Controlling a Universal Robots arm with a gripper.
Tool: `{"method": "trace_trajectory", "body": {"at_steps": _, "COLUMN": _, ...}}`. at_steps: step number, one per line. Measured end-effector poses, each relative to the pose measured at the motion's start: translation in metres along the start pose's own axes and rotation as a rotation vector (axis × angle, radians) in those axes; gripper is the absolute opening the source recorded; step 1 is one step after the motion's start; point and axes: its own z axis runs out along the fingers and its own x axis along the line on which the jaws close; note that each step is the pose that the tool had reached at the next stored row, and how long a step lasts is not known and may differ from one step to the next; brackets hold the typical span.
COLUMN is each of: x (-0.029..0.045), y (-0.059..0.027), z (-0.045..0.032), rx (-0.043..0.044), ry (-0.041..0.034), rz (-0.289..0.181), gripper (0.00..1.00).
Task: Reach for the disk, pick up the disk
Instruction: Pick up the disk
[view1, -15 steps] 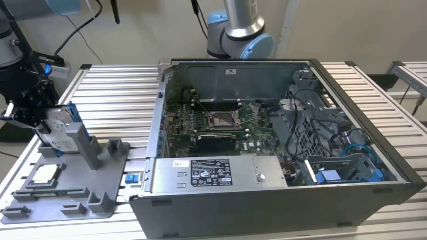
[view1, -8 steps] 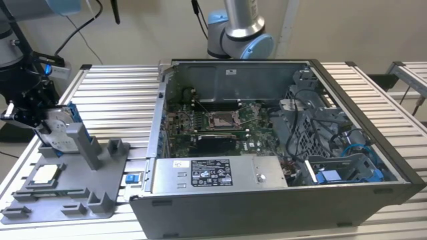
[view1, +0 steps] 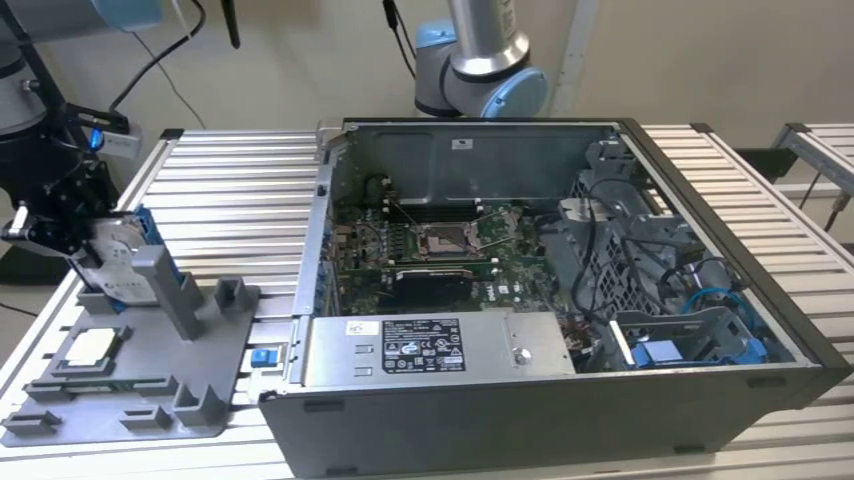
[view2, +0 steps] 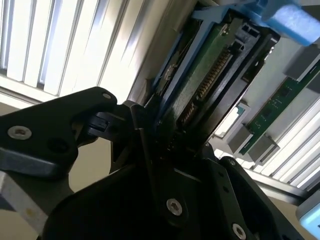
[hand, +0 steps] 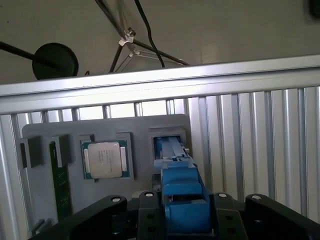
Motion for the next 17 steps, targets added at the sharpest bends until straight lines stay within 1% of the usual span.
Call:
{"method": "trace_trajectory", "body": {"at_steps": 1, "x": 0.0, "y": 0.0, "z": 0.0, "rx": 0.0, "ry": -0.0002, "rz": 0.0, "gripper": 0.0}}
{"method": "trace_trajectory", "body": {"at_steps": 3, "x": 0.0001, "y": -0.0001, "z": -0.0002, "rx": -0.0012, "ry": -0.0082, "rz": 0.0, "gripper": 0.0}}
{"method": "trace_trajectory", "body": {"at_steps": 5, "x": 0.0, "y": 0.0, "z": -0.0001, "rx": -0.0012, "ry": -0.0089, "rz": 0.0, "gripper": 0.0}}
{"method": "trace_trajectory", "body": {"at_steps": 6, "x": -0.0001, "y": 0.0, "z": 0.0, "rx": -0.0008, "ry": -0.007, "rz": 0.0, "gripper": 0.0}}
{"method": "trace_trajectory", "body": {"at_steps": 8, "x": -0.0002, "y": 0.0001, "z": 0.0, "rx": 0.0002, "ry": 0.0015, "rz": 0.0, "gripper": 0.0}}
{"method": "trace_trajectory", "body": {"at_steps": 9, "x": -0.0001, "y": 0.0, "z": 0.0, "rx": 0.0004, "ry": 0.0034, "rz": 0.0, "gripper": 0.0}}
{"method": "trace_trajectory", "body": {"at_steps": 17, "x": 0.0, "y": 0.0, "z": -0.0001, "rx": 0.0001, "ry": 0.0019, "rz": 0.0, "gripper": 0.0}}
